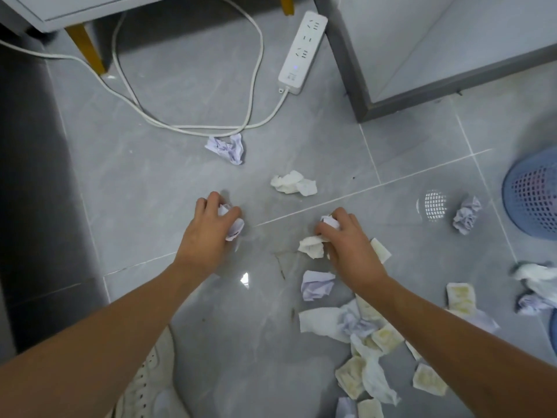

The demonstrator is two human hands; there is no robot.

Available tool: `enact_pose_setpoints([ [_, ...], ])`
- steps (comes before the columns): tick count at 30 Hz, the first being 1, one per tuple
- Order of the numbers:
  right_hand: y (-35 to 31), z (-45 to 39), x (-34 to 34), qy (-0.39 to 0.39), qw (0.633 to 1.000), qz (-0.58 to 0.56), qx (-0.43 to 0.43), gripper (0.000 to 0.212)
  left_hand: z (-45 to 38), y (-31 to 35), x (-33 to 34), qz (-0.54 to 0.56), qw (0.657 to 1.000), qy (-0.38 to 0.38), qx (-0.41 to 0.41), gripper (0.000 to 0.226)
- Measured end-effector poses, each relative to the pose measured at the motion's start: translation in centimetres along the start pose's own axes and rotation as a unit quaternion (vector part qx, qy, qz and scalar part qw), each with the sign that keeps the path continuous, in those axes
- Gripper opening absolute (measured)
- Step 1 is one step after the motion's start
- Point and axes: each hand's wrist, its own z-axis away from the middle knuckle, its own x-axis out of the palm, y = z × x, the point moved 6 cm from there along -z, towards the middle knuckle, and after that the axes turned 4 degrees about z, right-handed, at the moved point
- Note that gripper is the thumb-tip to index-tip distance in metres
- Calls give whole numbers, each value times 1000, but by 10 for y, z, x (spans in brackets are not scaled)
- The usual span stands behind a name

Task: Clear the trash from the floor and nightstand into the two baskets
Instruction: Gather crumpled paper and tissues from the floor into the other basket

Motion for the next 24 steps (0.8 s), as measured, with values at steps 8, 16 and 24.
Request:
enact_pose_setpoints([
  [8, 2, 51, -65, 69, 995, -67, 41, 23, 34, 53, -31, 136, 989, 59, -7, 22],
  [16, 18, 163, -206, 187, 952, -173, 167, 19, 56, 270, -99, 226, 965, -20, 132, 40],
  [24, 119, 338, -342, 344, 860, -190, 327, 29, 80, 548, -136, 242, 921, -84, 295, 25],
])
